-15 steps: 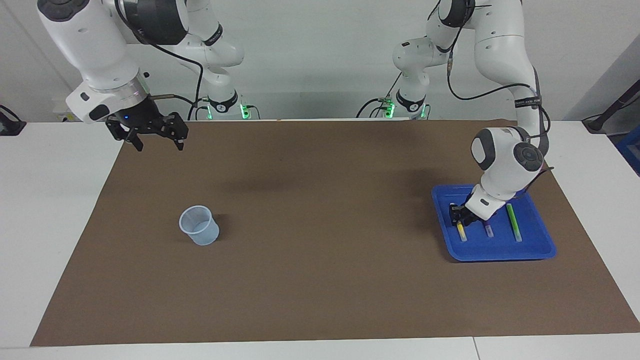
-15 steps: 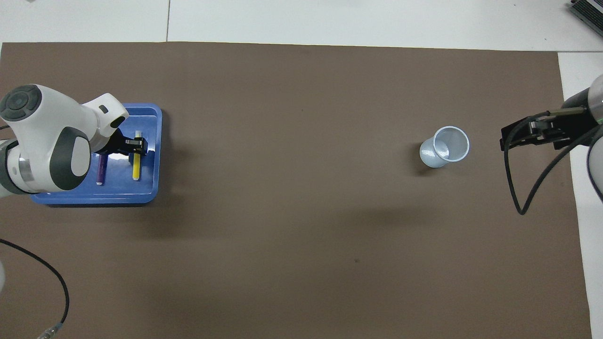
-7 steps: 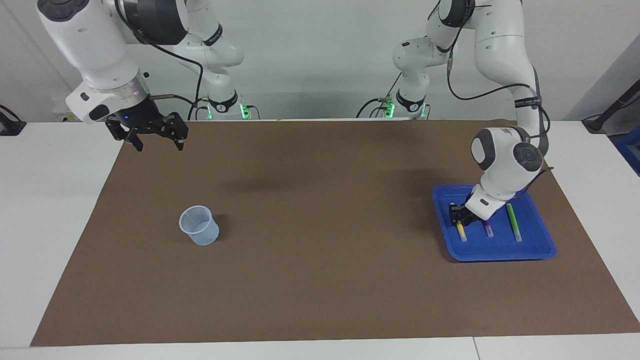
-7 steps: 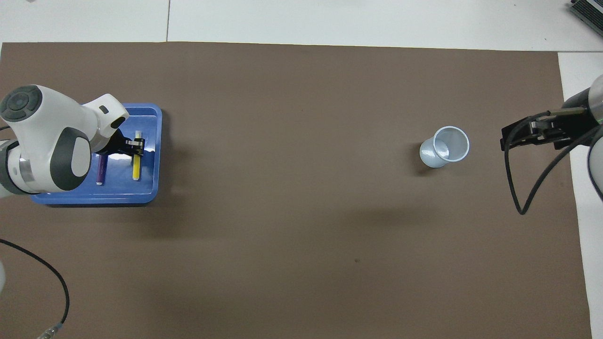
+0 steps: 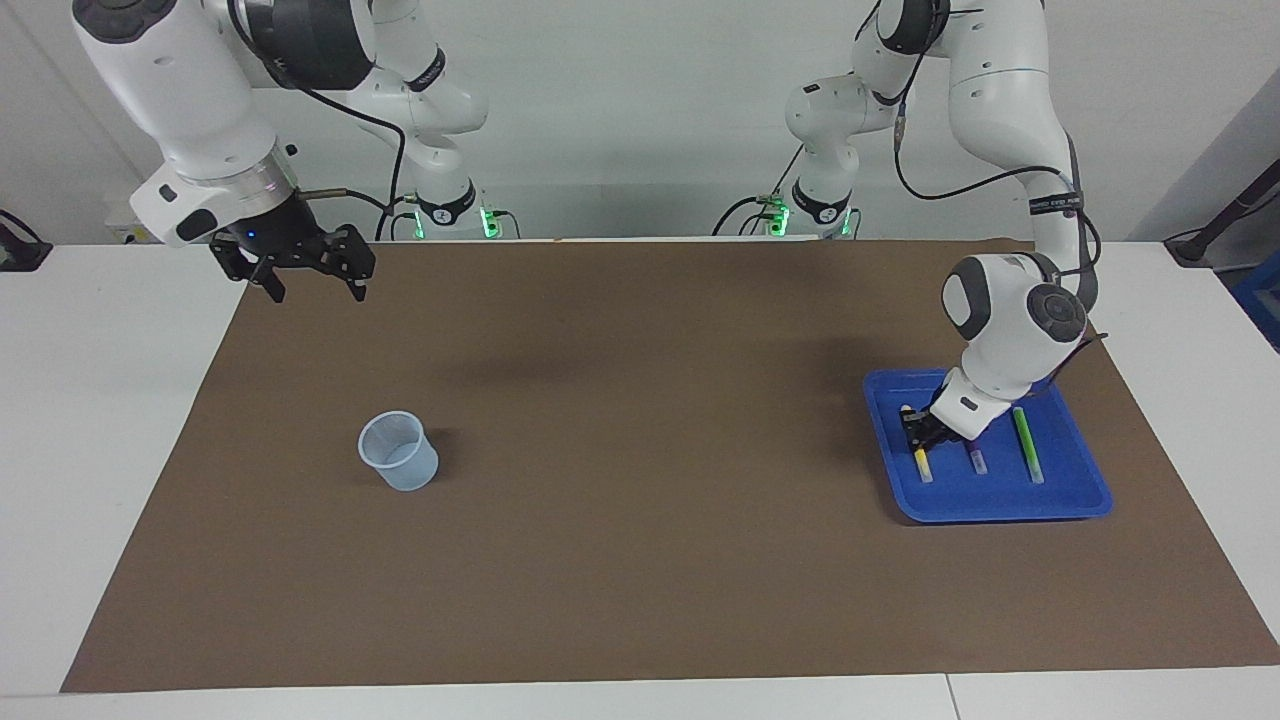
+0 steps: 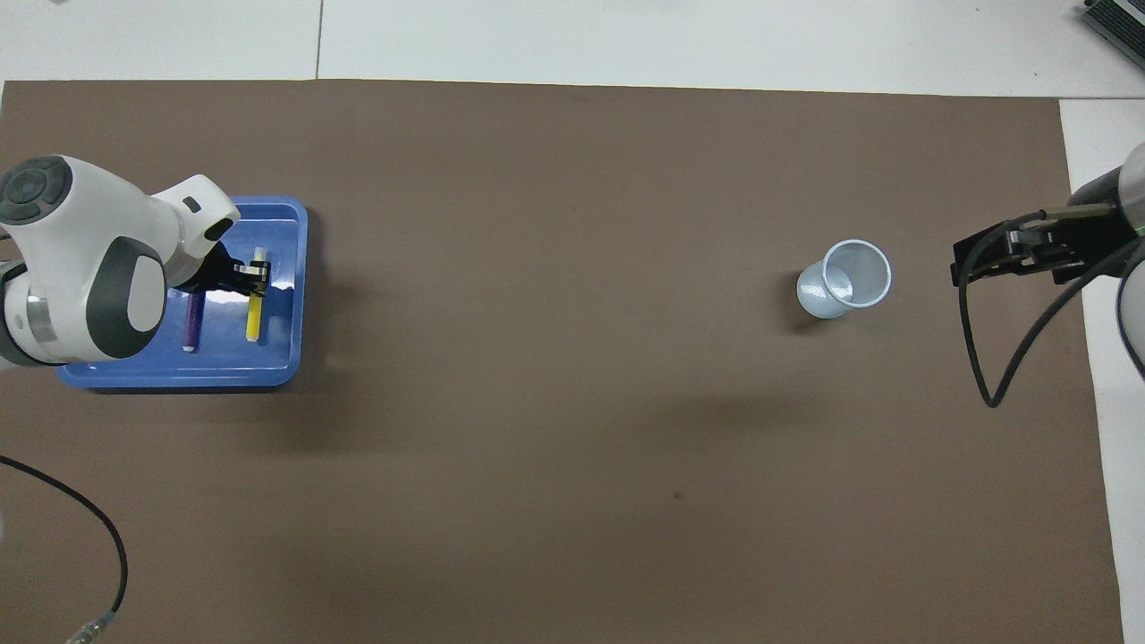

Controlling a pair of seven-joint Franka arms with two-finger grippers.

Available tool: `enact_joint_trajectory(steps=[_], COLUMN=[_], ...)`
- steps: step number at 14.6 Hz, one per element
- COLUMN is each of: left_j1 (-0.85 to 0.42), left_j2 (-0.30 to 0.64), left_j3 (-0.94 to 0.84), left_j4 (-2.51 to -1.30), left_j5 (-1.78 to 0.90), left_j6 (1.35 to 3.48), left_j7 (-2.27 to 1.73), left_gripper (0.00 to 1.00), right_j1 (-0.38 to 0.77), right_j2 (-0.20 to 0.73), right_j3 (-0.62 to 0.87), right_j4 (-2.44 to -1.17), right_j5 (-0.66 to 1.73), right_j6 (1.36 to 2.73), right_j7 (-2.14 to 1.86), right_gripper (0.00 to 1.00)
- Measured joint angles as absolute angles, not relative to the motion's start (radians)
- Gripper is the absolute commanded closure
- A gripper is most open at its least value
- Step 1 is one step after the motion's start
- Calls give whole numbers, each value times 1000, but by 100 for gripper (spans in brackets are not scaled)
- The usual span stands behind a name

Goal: Transfer and insert pens with both arms
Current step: 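Lift the yellow pen with the left gripper while the right gripper moves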

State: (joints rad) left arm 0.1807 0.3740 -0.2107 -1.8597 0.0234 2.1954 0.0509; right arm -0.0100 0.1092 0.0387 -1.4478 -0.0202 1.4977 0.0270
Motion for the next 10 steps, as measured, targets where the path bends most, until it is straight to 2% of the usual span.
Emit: enact_joint_trajectory(steps=[7,10], left_j1=[233,236], left_j2=[368,365], left_j3=[-207,-210], left_j4=[-1796,-1758], left_j5=[-91,-148], left_j6=[2079,1970], left_j7=[35,-110], left_gripper=[100,100], right_j1=[-3,25], right_j2=[105,100], right_j3=[42,44], right_j4=[-1448,-1459], right_j5=[41,85], right_j6=[1464,1456], right_j7=[27,27], right_gripper=[0,0])
